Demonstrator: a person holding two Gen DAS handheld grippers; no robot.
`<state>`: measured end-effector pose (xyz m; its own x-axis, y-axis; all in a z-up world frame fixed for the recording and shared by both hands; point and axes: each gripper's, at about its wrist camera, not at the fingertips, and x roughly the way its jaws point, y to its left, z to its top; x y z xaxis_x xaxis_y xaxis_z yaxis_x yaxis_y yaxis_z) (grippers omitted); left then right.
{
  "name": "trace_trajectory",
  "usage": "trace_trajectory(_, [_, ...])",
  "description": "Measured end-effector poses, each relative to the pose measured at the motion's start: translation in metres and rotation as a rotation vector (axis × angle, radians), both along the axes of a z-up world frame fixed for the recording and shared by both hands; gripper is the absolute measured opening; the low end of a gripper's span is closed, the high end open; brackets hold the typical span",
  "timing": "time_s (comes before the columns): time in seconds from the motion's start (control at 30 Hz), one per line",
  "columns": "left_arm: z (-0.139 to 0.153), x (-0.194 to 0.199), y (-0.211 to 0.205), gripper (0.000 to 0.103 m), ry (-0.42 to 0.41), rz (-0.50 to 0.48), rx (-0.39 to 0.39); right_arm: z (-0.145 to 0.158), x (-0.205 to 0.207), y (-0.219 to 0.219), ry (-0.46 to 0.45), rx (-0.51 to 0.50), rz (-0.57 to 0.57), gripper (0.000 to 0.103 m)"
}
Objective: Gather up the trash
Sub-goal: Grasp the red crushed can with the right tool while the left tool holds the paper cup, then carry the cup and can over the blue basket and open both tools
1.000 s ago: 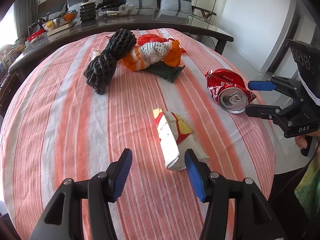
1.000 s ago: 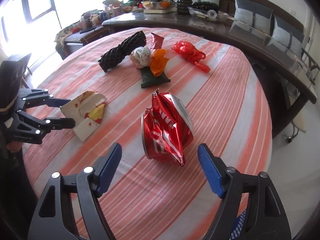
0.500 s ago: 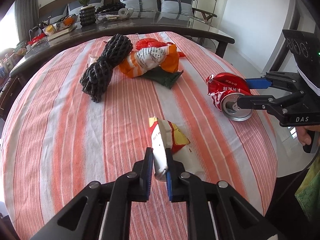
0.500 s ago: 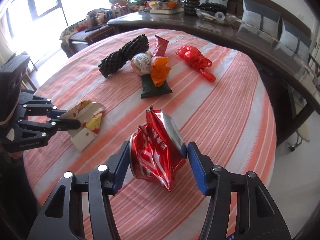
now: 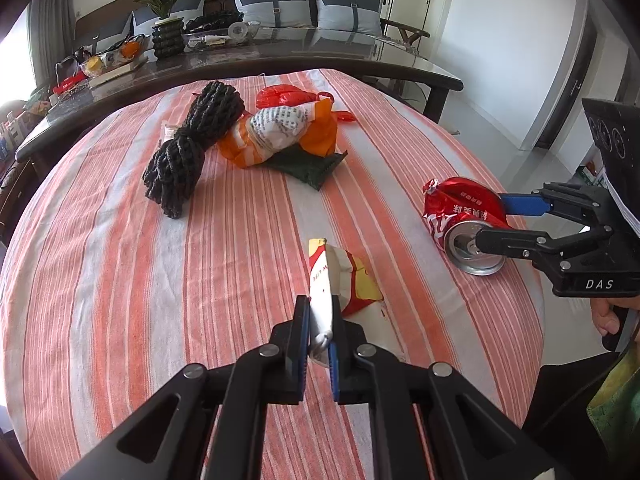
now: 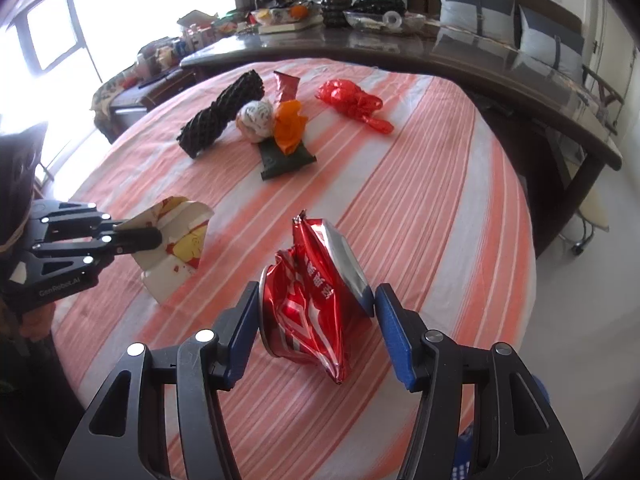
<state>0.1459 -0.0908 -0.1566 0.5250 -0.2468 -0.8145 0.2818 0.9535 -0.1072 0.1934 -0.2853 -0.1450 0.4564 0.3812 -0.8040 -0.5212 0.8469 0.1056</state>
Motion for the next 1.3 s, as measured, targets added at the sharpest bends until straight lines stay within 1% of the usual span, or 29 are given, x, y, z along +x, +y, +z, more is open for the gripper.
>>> trace_trajectory(0.1, [-0.003,0.001,-0.001,0.009,0.005,0.0,0.005,0.001,-0.001,0.001,-0.003,0.004,0.021,0.061])
trace_trajectory(0.17, [-0.004,0.002,0.0,0.01,0.006,0.001,0.002,-0.002,0.0,0.002,0.003,0.0,0.028,0.071])
trace_trajectory(0.2, [-0.004,0.003,0.001,0.01,0.008,0.001,0.0,-0.005,0.001,0.002,0.005,-0.013,0.028,0.079])
trace_trajectory(0.23, [-0.005,0.004,0.001,0.01,0.009,0.002,-0.002,-0.006,0.002,0.003,0.001,-0.026,0.031,0.08])
trace_trajectory(0.27, [-0.005,0.004,0.002,0.009,0.009,0.003,-0.004,-0.008,0.002,0.005,-0.003,-0.036,0.035,0.08])
trace_trajectory(0.3, [-0.004,0.004,0.002,0.009,0.007,0.004,-0.006,-0.009,0.003,0.005,-0.004,-0.045,0.036,0.076])
trace_trajectory(0.33, [-0.004,0.004,0.002,0.009,0.004,0.006,-0.007,-0.009,0.004,0.005,-0.004,-0.044,0.034,0.057])
trace_trajectory(0.37, [-0.003,0.004,0.002,0.009,0.001,0.008,-0.011,-0.007,0.005,0.003,-0.001,-0.032,0.024,0.059])
trace_trajectory(0.5, [0.006,0.006,0.0,0.008,0.0,-0.002,-0.051,0.009,0.003,-0.007,-0.015,0.032,-0.014,0.058])
trace_trajectory(0.67, [0.026,0.008,-0.023,0.008,-0.024,-0.041,-0.077,0.022,-0.003,-0.028,-0.028,0.087,-0.088,0.059])
trace_trajectory(0.77, [0.038,0.01,-0.05,0.008,-0.045,-0.089,-0.07,0.027,-0.011,-0.054,-0.022,0.112,-0.152,0.059])
trace_trajectory(0.87, [0.043,0.013,-0.086,0.008,-0.043,-0.148,-0.075,0.028,-0.018,-0.089,-0.015,0.117,-0.244,0.059])
trace_trajectory(1.03, [0.046,0.014,-0.163,0.008,-0.032,-0.286,-0.08,0.016,-0.033,-0.17,0.027,0.098,-0.474,0.059])
trace_trajectory(1.17, [0.036,0.018,-0.235,0.008,0.013,-0.39,-0.091,0.002,-0.043,-0.231,0.062,0.033,-0.653,0.059])
trace_trajectory(1.3, [0.018,0.02,-0.302,0.008,0.061,-0.478,-0.089,-0.018,-0.051,-0.276,0.094,-0.023,-0.782,0.059])
